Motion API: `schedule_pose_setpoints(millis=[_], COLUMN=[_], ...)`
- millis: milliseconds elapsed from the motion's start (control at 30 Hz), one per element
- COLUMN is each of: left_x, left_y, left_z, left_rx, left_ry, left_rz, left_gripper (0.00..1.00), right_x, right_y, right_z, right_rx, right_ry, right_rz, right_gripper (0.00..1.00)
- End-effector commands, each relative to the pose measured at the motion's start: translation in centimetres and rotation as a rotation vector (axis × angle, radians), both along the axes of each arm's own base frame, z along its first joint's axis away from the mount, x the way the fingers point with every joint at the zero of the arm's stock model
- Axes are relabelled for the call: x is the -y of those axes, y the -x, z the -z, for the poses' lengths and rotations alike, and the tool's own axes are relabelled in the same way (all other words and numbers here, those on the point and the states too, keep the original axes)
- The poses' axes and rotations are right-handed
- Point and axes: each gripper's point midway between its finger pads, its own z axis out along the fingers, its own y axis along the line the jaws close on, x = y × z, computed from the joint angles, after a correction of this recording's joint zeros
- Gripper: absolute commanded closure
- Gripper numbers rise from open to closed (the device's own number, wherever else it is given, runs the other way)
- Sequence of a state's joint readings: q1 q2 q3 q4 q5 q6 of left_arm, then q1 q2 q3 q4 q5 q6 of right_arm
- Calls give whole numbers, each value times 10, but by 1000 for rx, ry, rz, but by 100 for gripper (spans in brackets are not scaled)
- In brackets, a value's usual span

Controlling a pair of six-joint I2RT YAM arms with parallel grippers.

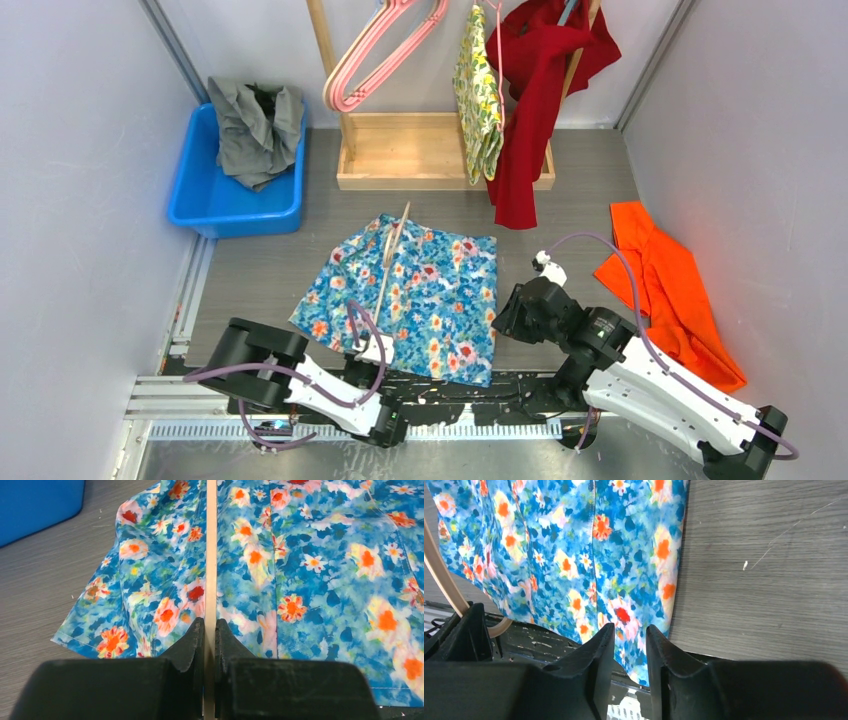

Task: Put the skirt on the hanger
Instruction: Hang the skirt on the hanger.

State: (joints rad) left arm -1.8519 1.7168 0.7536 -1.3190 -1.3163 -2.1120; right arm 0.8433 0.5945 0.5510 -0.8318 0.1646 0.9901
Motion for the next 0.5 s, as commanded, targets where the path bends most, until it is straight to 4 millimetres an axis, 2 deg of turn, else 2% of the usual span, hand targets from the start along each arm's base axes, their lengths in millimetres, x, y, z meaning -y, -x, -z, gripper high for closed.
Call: schedule_pose_setpoints(millis=[0,133,367,467], left_x=[28,35,42,47], left_y=[4,6,10,12], left_z=[-20,-25,-20,-23], left_rx=[-42,-39,-42,-32], left_ry=[580,616,707,725], left_rz=[-53,-19,33,69], left_gripper=[100,100,100,100], right_x=[2,3,-1,-1], right_y=[-6,-6,-7,-7], right_z=[-24,-25,-21,-22], right_rx=[64,65,58,60], right_ry=[-14,-13,-21,-21], right_rz=[9,10,7,6], right_gripper=[64,60,60,60])
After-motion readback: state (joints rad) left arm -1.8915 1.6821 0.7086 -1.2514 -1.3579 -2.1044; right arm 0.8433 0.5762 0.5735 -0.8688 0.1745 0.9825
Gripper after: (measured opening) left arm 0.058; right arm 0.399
